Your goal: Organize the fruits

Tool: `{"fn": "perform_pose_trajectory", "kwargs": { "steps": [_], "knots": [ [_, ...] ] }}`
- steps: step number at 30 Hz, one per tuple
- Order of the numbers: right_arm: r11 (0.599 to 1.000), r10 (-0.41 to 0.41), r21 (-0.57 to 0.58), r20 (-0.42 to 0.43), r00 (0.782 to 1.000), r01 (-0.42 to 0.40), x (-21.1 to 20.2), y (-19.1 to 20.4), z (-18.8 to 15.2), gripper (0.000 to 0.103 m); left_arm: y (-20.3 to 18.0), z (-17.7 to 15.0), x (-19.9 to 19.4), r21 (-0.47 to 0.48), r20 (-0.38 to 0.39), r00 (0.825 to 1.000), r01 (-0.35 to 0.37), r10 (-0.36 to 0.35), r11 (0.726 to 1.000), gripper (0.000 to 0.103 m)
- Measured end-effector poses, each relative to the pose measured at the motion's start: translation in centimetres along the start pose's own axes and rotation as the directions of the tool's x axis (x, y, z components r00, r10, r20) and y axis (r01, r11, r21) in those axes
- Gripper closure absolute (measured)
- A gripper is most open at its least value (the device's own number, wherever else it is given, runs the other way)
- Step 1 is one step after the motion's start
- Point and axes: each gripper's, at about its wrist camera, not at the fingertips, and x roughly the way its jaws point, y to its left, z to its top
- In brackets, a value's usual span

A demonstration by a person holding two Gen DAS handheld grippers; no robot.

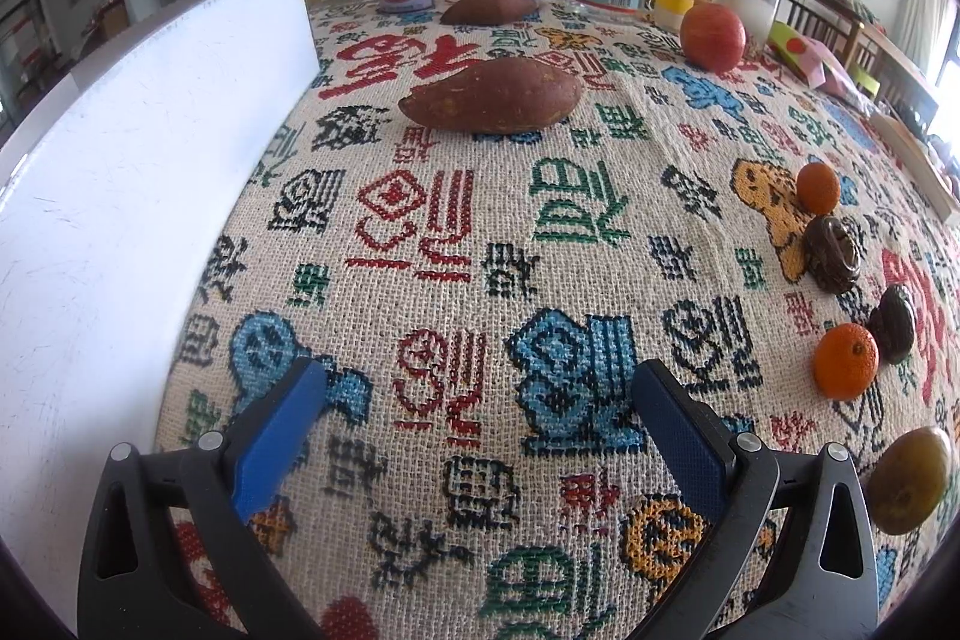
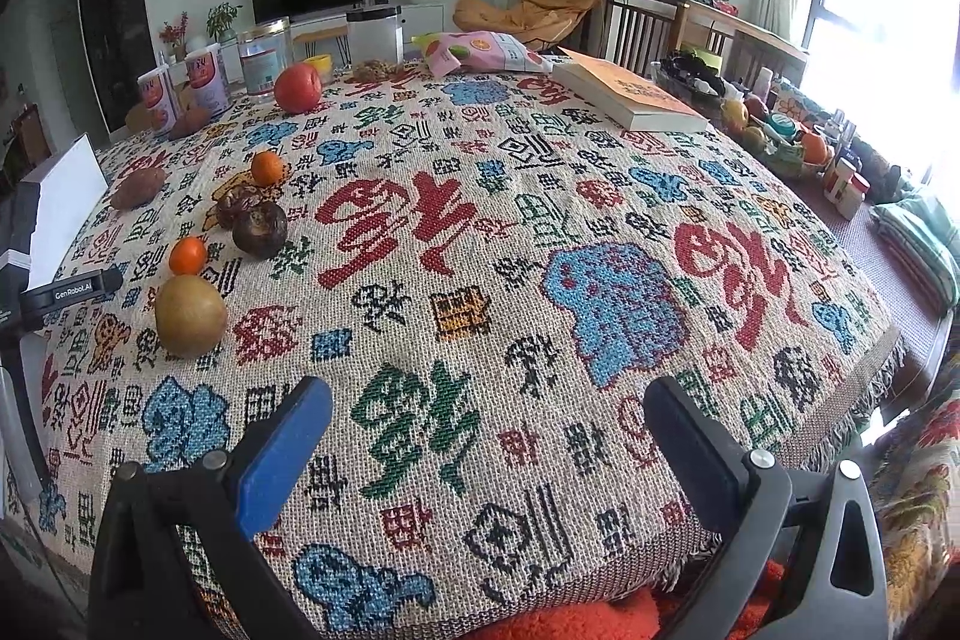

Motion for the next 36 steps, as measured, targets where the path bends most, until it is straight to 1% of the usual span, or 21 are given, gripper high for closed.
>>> {"fn": "perform_pose_trajectory", "kwargs": {
  "steps": [3,9,16,26,36],
  "knots": [
    [1.000,0.000,-0.010,0.007,1.000,0.000,-0.1,0.1,0.0,0.000,0.0,0.0,0.0,0.000,0.000,1.000,0.000,0.000,1.000,0.001],
    [1.000,0.023,0.013,0.012,1.000,-0.023,-0.3,-0.4,-0.1,0.000,0.0,0.0,0.0,0.000,0.000,1.000,0.000,0.000,1.000,0.001],
    [1.000,0.015,0.004,0.027,1.000,-0.015,-0.6,-0.2,-0.2,0.000,0.0,0.0,0.0,0.000,0.000,1.000,-0.001,0.001,1.000,0.001],
    [1.000,0.016,0.008,0.025,1.000,-0.016,-0.6,-0.2,-0.2,0.000,0.0,0.0,0.0,0.001,0.000,1.000,-0.001,0.001,1.000,0.001],
    [0.998,0.048,0.045,0.013,0.999,-0.049,-0.4,-1.0,-0.2,0.000,0.0,0.0,0.0,0.001,0.001,1.000,-0.001,0.001,1.000,0.001]
  ]
}}
